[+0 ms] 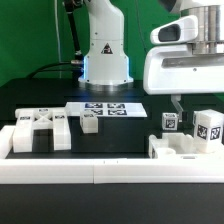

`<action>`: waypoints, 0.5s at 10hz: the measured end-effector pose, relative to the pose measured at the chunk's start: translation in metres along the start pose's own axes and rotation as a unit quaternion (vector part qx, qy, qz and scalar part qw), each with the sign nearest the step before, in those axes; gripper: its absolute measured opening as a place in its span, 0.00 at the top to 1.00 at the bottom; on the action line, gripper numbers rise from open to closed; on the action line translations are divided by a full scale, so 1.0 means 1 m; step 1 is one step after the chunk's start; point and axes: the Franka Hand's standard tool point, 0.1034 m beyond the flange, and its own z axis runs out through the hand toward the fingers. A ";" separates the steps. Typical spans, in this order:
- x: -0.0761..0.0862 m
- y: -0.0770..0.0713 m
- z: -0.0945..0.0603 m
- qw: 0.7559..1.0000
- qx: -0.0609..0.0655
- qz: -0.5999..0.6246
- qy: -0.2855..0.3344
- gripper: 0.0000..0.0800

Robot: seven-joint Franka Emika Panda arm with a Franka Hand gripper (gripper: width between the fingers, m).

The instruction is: Assemble chair

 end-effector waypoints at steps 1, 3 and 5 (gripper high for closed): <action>0.000 0.000 0.000 0.999 -0.003 -0.048 0.000 0.19; 0.000 0.001 0.000 0.991 -0.005 -0.131 0.000 0.19; 0.003 0.001 -0.001 0.974 -0.010 -0.225 0.000 0.19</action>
Offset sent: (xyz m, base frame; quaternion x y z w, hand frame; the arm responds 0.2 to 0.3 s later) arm 0.0084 0.0047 0.0001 0.0024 -0.0158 -0.2390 0.9709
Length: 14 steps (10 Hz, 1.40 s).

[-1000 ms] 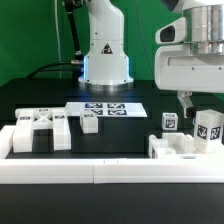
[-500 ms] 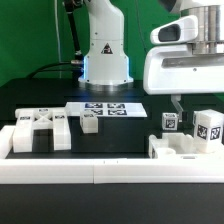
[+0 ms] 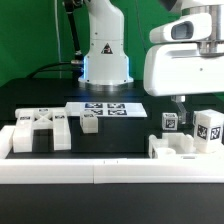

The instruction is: Assemble chair

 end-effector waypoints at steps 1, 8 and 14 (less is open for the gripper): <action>0.000 0.001 0.000 0.999 -0.002 -0.035 0.000 0.19; 0.000 0.000 0.000 0.998 -0.001 0.070 0.000 0.64; -0.002 -0.003 0.000 0.907 -0.002 0.420 -0.003 0.64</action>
Offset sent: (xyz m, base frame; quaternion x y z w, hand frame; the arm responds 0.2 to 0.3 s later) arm 0.0000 0.0000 0.0000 0.0000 0.0000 0.0650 0.9979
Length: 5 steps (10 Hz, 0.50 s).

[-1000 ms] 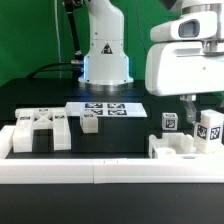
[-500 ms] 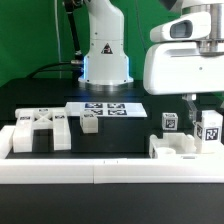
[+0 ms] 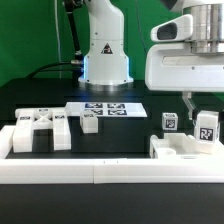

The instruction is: Assemble chair

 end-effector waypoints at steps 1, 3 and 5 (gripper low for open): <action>-0.001 -0.001 0.000 0.998 0.002 0.062 -0.002 0.64; -0.001 -0.001 0.000 0.990 0.004 0.144 -0.005 0.64; -0.001 0.000 0.000 0.983 0.006 0.185 -0.008 0.64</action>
Offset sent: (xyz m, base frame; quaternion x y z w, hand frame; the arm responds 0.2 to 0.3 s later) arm -0.0010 0.0030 -0.0008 0.0098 -0.0087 0.1621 0.9867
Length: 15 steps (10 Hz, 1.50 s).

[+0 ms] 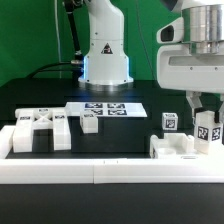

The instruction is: Assemble chair

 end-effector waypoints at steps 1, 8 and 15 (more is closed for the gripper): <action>-0.001 0.000 0.000 1.000 0.000 -0.001 0.000 0.50; 0.005 0.000 -0.001 0.943 0.000 -0.333 0.004 0.19; 0.005 0.001 0.002 0.806 -0.011 -0.592 0.007 0.19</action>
Offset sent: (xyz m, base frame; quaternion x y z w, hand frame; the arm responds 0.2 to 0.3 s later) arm -0.0050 -0.0047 0.0046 -0.0248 0.0008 -0.1293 0.9913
